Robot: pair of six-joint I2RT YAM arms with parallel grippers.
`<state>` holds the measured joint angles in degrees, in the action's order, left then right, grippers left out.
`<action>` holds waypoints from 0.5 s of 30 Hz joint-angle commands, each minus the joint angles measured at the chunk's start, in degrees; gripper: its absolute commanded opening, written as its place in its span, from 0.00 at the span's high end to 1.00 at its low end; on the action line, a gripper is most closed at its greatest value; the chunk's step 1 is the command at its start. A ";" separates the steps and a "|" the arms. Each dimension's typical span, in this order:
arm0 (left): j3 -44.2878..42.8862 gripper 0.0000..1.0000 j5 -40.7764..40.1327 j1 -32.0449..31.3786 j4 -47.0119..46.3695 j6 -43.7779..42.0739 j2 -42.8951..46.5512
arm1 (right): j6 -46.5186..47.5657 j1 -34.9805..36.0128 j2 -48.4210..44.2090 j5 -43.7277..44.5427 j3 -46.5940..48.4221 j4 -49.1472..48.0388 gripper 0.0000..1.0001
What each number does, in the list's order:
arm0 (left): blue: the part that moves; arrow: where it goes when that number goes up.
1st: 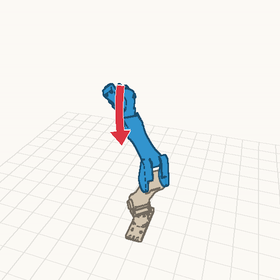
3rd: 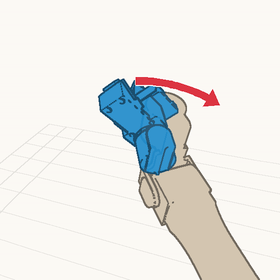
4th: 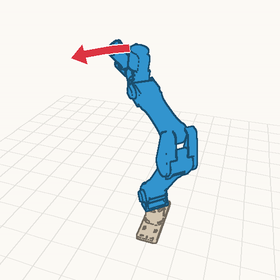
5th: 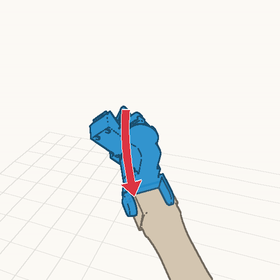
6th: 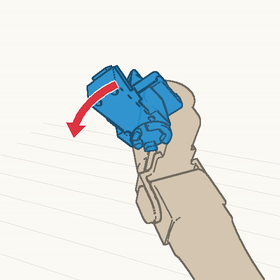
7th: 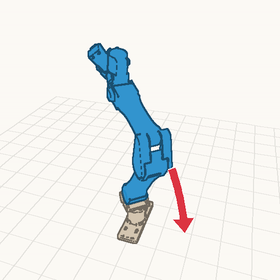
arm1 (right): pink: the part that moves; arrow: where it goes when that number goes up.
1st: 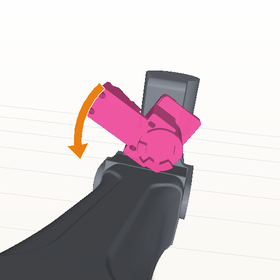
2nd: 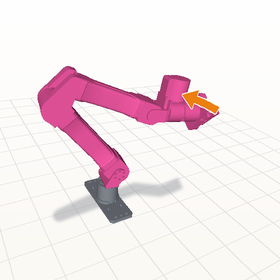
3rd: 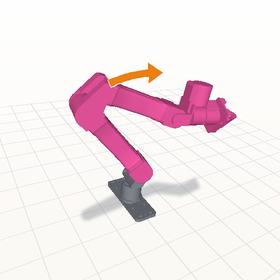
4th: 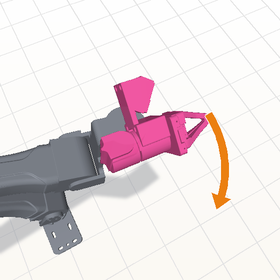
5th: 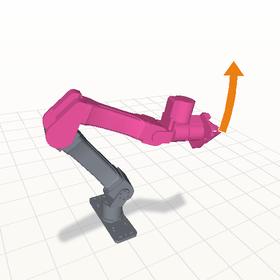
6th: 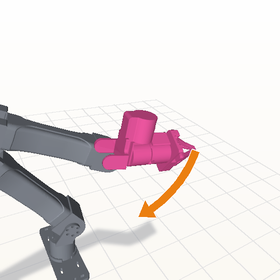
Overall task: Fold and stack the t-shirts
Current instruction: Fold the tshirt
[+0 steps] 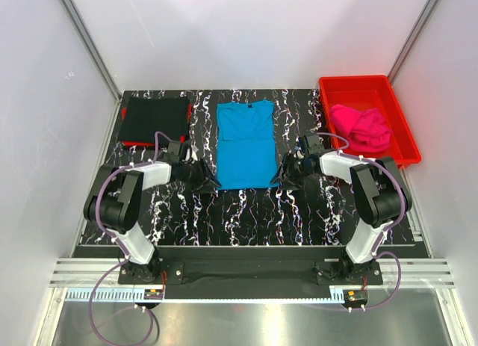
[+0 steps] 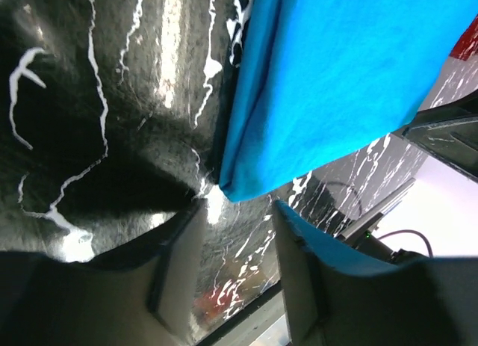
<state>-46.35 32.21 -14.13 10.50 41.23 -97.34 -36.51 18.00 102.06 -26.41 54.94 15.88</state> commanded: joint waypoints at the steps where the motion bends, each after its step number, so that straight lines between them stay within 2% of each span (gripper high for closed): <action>1: 1.53 0.54 -3.12 -0.11 -1.71 -0.45 -3.99 | -0.84 0.02 1.39 3.91 -1.59 -2.61 0.47; 6: 2.23 0.64 -2.59 -0.11 -4.78 1.13 -5.40 | -0.93 -0.07 1.39 5.32 -2.64 -3.40 0.61; 7: 2.31 0.71 -2.59 -0.11 -5.14 1.22 -5.49 | -0.76 0.02 1.56 5.49 -2.82 -3.83 0.69; 9: 2.31 0.81 -2.50 -0.11 -5.49 1.39 -5.32 | -0.49 -0.07 1.74 5.85 -3.34 -4.01 0.78; 10: 2.40 0.92 -2.41 -0.11 -5.58 1.39 -5.23 | -0.32 -0.07 1.56 5.67 -3.69 -4.54 0.87; 11: 2.40 0.98 -2.32 -0.11 -5.67 1.39 -5.14 | -0.23 0.02 1.30 5.85 -4.05 -4.72 0.91; 13: 2.66 1.00 -1.62 -0.11 -5.67 1.39 -4.44 | -0.14 -0.07 -0.18 5.93 -4.92 -4.54 1.00; 15: 4.06 1.00 -0.83 -0.28 -5.84 1.92 -2.43 | -0.49 0.02 -1.86 6.64 -6.06 -3.67 1.00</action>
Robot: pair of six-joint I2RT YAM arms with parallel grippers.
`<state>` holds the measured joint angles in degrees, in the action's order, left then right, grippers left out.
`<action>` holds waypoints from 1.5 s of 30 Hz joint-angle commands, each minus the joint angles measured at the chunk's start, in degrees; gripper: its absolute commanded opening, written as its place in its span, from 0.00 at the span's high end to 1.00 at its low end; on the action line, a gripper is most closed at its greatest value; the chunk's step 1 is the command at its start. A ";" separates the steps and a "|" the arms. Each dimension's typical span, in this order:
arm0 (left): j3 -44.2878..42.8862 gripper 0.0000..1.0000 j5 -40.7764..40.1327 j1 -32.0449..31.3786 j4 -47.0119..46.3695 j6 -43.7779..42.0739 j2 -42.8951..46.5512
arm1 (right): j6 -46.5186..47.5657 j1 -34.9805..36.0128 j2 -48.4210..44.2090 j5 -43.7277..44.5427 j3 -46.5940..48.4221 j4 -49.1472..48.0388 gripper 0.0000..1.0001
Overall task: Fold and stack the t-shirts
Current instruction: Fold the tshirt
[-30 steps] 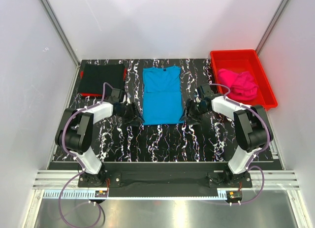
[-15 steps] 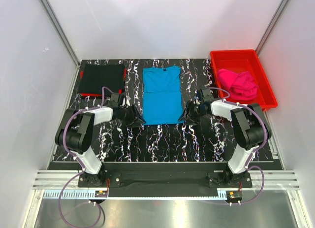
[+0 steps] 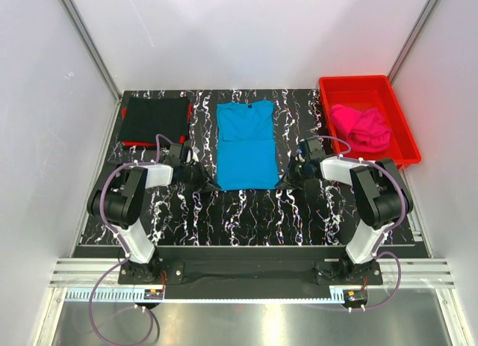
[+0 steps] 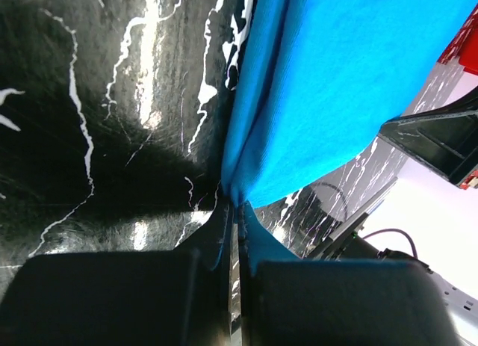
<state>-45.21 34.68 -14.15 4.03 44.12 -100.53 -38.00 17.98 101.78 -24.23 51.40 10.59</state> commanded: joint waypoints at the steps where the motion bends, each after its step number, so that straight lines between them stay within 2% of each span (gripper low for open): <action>1: 3.63 1.00 -2.95 -0.44 0.54 -0.88 1.91 | 0.74 -0.13 -3.67 4.28 -3.05 2.24 1.00; 8: 9.78 1.00 -4.88 -4.39 6.86 0.17 15.52 | -0.41 1.79 -16.51 4.80 -8.32 8.91 1.00; 13: 14.44 1.00 -7.33 -8.78 9.50 4.39 28.35 | -3.39 7.85 -27.39 8.66 -11.67 14.09 1.00; 18: 15.77 1.00 -12.43 -12.92 18.98 7.82 40.29 | -7.26 11.73 -35.58 12.27 -14.30 18.23 1.00; 24: 17.17 1.00 -12.80 -14.41 21.81 9.58 46.56 | -8.84 12.17 -44.99 12.19 -14.92 21.84 1.00; 30: 12.88 1.00 -14.19 -14.85 22.24 8.18 45.52 | -8.50 12.52 -46.23 13.59 -12.04 22.72 1.00; 36: -0.04 1.00 -19.20 -14.33 28.13 2.73 37.97 | -5.07 12.52 -42.19 20.35 -3.78 24.21 1.00; 41: -8.20 1.00 -17.98 -10.29 28.84 -0.34 31.90 | -0.94 12.08 -34.73 25.01 5.01 25.44 1.00; 45: -14.88 1.00 -17.10 -8.00 29.02 -3.15 25.92 | 1.26 10.33 -28.31 24.76 11.87 24.75 1.00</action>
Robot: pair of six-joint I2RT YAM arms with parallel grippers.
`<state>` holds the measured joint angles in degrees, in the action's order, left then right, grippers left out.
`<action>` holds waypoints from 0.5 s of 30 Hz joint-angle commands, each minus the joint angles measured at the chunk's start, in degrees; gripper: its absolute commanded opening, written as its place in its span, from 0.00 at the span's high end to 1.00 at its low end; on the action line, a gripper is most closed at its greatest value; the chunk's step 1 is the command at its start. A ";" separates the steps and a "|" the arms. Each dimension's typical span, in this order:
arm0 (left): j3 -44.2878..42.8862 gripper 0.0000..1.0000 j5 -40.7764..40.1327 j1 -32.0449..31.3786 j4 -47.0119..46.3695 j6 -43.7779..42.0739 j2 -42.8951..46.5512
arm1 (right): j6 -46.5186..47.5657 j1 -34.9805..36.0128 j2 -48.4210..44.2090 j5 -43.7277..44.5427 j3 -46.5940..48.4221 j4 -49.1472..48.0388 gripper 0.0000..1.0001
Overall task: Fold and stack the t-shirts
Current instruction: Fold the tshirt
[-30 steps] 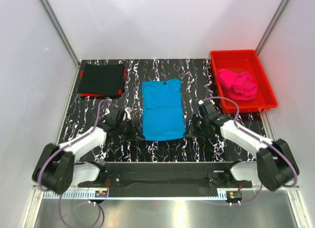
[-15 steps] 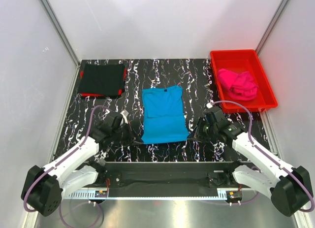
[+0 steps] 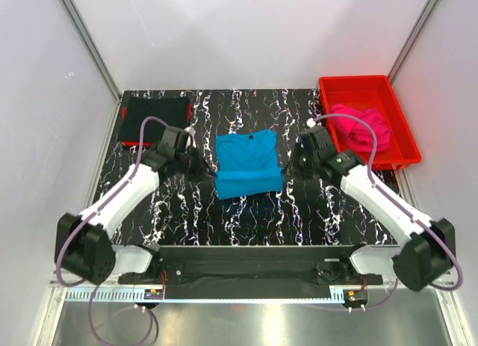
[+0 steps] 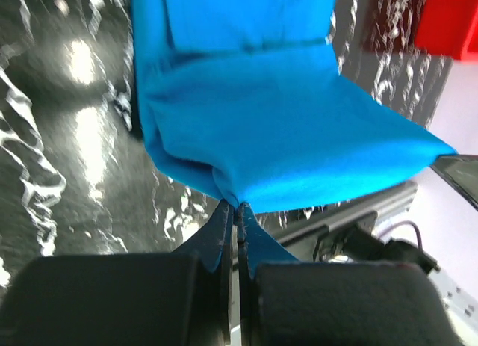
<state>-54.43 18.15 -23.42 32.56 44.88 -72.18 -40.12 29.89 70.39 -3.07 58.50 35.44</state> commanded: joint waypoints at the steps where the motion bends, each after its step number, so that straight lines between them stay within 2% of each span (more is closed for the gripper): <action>1: -7.07 1.00 -0.14 2.05 0.58 -4.80 -3.48 | 4.25 -1.85 5.26 3.51 5.56 -1.15 1.00; 9: -19.90 1.00 2.06 6.71 0.05 -9.46 -13.42 | 9.17 -6.15 16.52 1.23 17.16 -2.04 1.00; 15: -25.36 1.00 4.35 8.56 -3.37 -9.37 -20.09 | 12.34 -8.53 23.38 -0.62 26.48 -2.39 1.00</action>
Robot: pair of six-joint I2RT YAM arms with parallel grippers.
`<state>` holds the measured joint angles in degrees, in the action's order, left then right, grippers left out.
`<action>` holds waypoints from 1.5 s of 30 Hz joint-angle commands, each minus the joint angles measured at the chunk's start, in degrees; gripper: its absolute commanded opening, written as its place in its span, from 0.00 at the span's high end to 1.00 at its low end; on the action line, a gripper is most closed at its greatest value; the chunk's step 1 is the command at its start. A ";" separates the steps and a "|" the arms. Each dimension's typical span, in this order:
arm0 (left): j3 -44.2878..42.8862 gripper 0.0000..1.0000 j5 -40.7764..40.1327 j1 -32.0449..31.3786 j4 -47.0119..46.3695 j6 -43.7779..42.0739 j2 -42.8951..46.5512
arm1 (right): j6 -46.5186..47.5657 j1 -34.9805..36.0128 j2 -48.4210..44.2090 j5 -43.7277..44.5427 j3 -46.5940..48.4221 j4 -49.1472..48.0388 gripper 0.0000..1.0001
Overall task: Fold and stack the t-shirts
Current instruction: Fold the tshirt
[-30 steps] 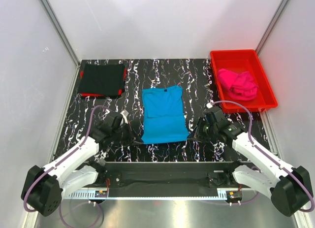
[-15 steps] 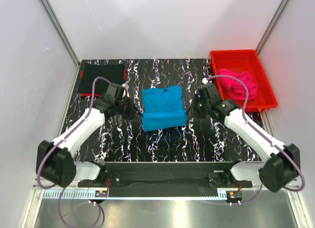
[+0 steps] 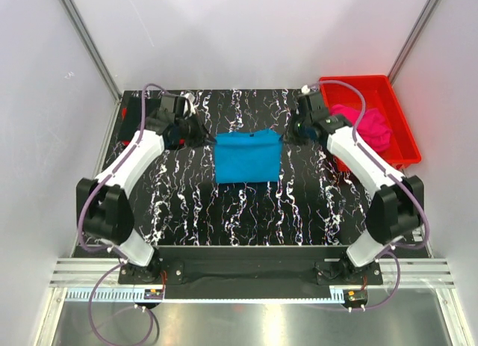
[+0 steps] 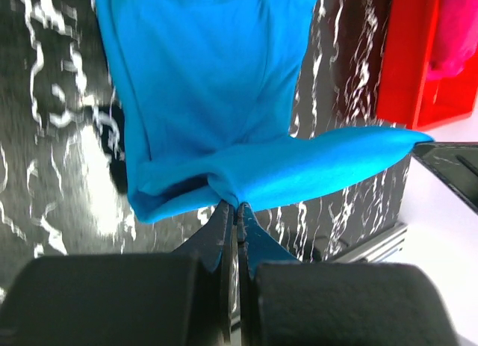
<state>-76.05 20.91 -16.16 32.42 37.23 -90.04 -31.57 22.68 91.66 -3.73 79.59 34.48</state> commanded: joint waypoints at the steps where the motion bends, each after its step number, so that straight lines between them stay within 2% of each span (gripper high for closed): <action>1: -4.36 1.00 2.38 1.74 -4.20 -1.73 -3.20 | 4.49 -1.58 4.73 -0.49 6.53 -1.26 1.00; 11: -12.88 1.00 6.42 4.82 -12.82 0.82 -16.46 | 6.52 -3.87 19.51 -3.65 21.73 -0.38 1.00; 22: -19.48 1.00 7.84 7.99 -18.10 2.23 -29.13 | 8.63 -5.98 33.58 -7.87 32.99 -2.31 0.93; 24: -21.67 0.93 7.31 8.51 -18.10 1.88 -30.54 | 9.25 -6.15 36.47 -7.96 35.97 -2.23 0.90; 25: -22.81 0.77 7.31 8.69 -17.32 1.70 -32.20 | 9.25 -6.24 37.36 -6.83 37.20 -1.61 0.84; 27: -26.77 0.68 7.66 8.95 -16.87 1.00 -33.79 | 8.20 -6.77 38.77 -5.51 39.67 -0.73 0.74; 28: -28.35 0.61 7.92 9.04 -15.39 0.30 -35.19 | 7.85 -6.86 38.77 -5.24 39.76 -0.90 0.72; 30: -32.31 0.55 8.80 9.31 -13.97 -0.93 -35.91 | 6.62 -7.12 37.20 -3.93 38.45 -1.43 0.73; 32: -32.67 0.52 8.71 9.31 -12.39 -2.60 -34.95 | 5.91 -7.12 35.70 -1.64 35.74 -2.04 0.83; 33: -32.23 0.52 8.02 9.31 -11.43 -2.87 -34.33 | 5.73 -7.12 34.13 -2.07 34.50 -2.57 0.82; 34: -31.45 0.52 7.84 9.31 -11.16 -3.65 -33.46 | 5.82 -7.12 33.51 -2.86 32.23 -3.18 0.80; 35: -28.48 0.52 7.23 9.22 -11.24 -3.92 -31.45 | 6.17 -7.12 32.37 -3.82 31.25 -4.15 0.66; 38: -20.93 0.52 6.17 9.13 -12.91 -4.71 -27.57 | 7.75 -7.03 31.39 -10.93 27.64 -5.82 0.44; 40: -17.57 0.52 5.55 9.13 -12.83 -5.67 -26.86 | 9.86 -7.12 31.39 -15.77 26.15 -6.18 0.42; 42: -16.94 0.52 6.42 9.04 -13.00 -6.38 -27.46 | 11.88 -7.12 32.27 -16.31 26.05 -5.65 0.38; 45: -18.34 0.52 7.91 8.96 -13.53 -7.17 -30.35 | 14.87 -7.03 33.76 -16.66 26.49 -6.27 0.38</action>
<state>-93.45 27.68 -7.09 21.21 32.51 -120.20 -21.21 15.40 126.98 -16.80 105.62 31.09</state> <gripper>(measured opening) 0.482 0.618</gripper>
